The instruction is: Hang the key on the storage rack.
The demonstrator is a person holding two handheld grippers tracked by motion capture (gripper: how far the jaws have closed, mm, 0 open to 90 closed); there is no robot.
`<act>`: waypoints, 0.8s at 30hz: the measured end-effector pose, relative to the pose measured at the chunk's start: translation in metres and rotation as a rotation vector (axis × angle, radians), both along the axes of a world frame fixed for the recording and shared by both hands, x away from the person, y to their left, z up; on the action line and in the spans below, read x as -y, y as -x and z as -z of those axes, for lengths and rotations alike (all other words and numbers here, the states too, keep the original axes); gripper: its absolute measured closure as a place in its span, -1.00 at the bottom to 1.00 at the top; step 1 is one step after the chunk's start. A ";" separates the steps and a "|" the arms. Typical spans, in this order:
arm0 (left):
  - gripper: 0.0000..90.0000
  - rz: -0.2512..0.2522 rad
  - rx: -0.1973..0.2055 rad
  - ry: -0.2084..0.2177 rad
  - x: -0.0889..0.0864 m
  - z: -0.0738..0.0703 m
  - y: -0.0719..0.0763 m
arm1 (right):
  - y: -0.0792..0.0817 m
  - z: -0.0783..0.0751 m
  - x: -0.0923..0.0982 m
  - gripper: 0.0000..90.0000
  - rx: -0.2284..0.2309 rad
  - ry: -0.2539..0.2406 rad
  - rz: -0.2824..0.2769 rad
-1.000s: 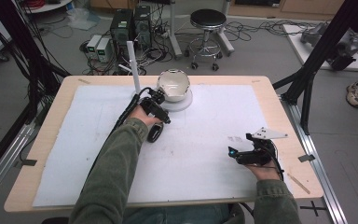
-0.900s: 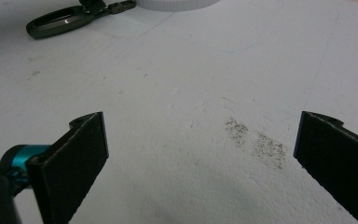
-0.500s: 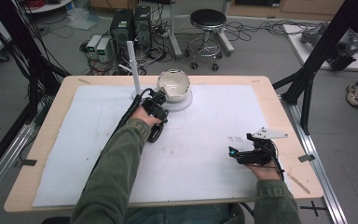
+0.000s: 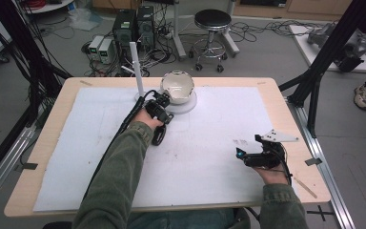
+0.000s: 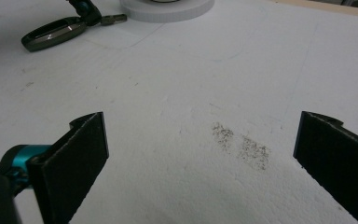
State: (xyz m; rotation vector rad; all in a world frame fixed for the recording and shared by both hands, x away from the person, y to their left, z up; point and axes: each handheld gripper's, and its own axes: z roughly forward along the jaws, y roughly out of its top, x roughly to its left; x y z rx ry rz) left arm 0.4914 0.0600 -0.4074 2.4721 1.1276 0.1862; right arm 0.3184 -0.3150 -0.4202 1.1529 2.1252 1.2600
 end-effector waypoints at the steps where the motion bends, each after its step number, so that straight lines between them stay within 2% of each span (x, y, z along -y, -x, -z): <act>1: 0.95 0.003 0.003 0.003 0.000 -0.001 0.001 | 0.000 0.001 -0.001 -0.96 -0.005 0.006 -0.002; 5: 0.95 0.016 0.003 0.016 -0.003 -0.010 0.003 | 0.000 0.001 -0.003 -0.96 0.001 0.012 -0.011; 8: 0.95 0.032 0.023 0.001 -0.006 -0.017 0.007 | -0.001 0.001 -0.002 -0.96 -0.002 0.001 -0.024; 13: 0.95 0.048 0.047 0.006 -0.012 -0.033 0.014 | 0.000 0.002 -0.003 -0.96 -0.006 -0.001 -0.040; 16: 0.95 0.057 0.076 0.021 -0.016 -0.046 0.021 | 0.000 0.001 -0.003 -0.96 -0.001 -0.006 -0.041; 24: 0.95 0.034 0.118 0.068 -0.038 -0.072 0.031 | 0.001 0.000 -0.003 -0.96 0.009 -0.022 -0.047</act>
